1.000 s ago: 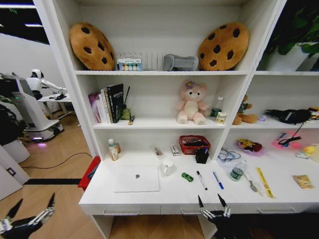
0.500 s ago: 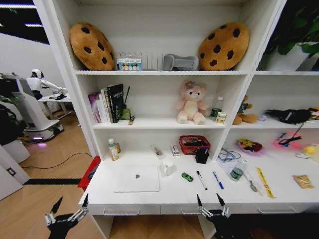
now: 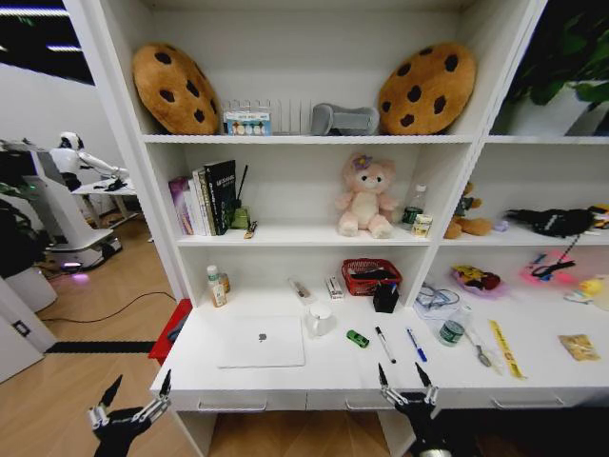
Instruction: Organize the objects on the table.
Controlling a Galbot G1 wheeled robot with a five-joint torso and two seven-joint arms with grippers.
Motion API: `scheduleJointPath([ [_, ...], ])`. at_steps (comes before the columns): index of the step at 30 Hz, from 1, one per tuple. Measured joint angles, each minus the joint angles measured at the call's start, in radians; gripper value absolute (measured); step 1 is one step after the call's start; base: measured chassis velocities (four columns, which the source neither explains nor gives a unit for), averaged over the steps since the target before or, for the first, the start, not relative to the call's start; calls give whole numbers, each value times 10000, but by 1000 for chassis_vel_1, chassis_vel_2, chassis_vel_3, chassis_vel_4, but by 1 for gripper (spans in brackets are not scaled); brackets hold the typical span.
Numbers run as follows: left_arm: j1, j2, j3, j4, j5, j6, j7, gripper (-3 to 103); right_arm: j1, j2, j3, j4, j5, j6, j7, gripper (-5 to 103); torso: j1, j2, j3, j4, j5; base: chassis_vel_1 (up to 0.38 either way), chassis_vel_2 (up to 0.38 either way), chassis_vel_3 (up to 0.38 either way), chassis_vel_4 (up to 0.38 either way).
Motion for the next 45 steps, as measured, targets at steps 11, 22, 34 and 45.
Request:
scheduleJointPath([
  [11,2,9,-15,1,-17,5,0,100,2356,-2676,178,-1077,2480,-2790,-4058,100,0,-1,1,2,5,0,0,0,0],
  [22,3,14,-19,6,-25,4,-1,100,4023,-4847,-208,-3408,3161,-3691,-6072,100,1,1,0,-1,1,0,0,0,0],
  [34,3,17,-26,12,-31,4,2,100,5013,-4531,-1173,-4618,2810,-3657,-5975,100,-1,1,0,2,0,0,0,0,0],
  [45,3,17,-26,15,-32,3,3,100,6351,-4362,-2242,-5296,2620,-3863,-5791,100,-1,0,0,3,-1,0,0,0,0],
])
